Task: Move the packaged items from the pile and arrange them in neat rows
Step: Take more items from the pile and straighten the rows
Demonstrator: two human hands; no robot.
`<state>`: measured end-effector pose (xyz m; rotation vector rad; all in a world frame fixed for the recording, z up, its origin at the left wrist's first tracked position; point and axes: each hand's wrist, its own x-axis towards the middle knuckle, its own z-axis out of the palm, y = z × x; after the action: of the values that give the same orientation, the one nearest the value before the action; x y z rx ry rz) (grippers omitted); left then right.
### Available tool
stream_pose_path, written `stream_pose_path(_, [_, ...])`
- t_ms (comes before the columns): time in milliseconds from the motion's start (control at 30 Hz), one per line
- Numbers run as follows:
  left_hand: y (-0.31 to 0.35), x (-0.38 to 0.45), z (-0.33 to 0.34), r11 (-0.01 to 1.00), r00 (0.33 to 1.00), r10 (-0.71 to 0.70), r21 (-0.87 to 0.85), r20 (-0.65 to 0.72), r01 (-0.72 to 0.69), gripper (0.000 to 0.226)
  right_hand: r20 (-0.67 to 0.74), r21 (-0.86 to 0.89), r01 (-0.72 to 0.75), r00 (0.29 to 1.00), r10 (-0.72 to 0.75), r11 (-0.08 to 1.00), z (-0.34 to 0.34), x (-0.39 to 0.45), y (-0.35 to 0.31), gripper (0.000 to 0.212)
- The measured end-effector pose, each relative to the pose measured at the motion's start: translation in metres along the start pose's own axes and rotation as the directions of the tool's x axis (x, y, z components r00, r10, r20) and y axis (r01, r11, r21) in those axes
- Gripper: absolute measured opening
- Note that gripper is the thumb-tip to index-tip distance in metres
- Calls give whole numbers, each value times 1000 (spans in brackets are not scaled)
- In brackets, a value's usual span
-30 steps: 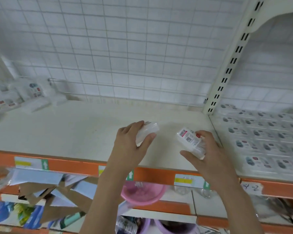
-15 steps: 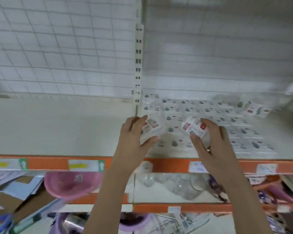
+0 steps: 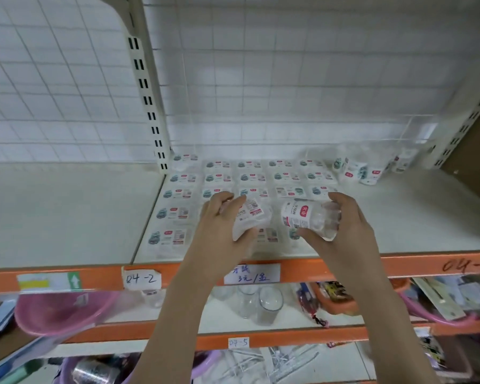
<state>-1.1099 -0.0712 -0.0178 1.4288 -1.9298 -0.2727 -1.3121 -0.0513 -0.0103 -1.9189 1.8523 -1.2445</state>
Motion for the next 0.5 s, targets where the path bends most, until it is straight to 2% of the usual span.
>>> stream_pose_path(167, [9,29,23,999,999,40,25,23,-41,49,-15,-129,62,998,-64,990,-25,25,20,62])
stream_pose_path(333, [22,48,53,996,996,61,63,72,-65,49,23,-246,51,999,-47,968,-47,54,62,64])
stream_pose_path(500, [49,69,87,997,997,19,73,79,-25,49,41,-254,8,999,2,967,-71,83,112,61])
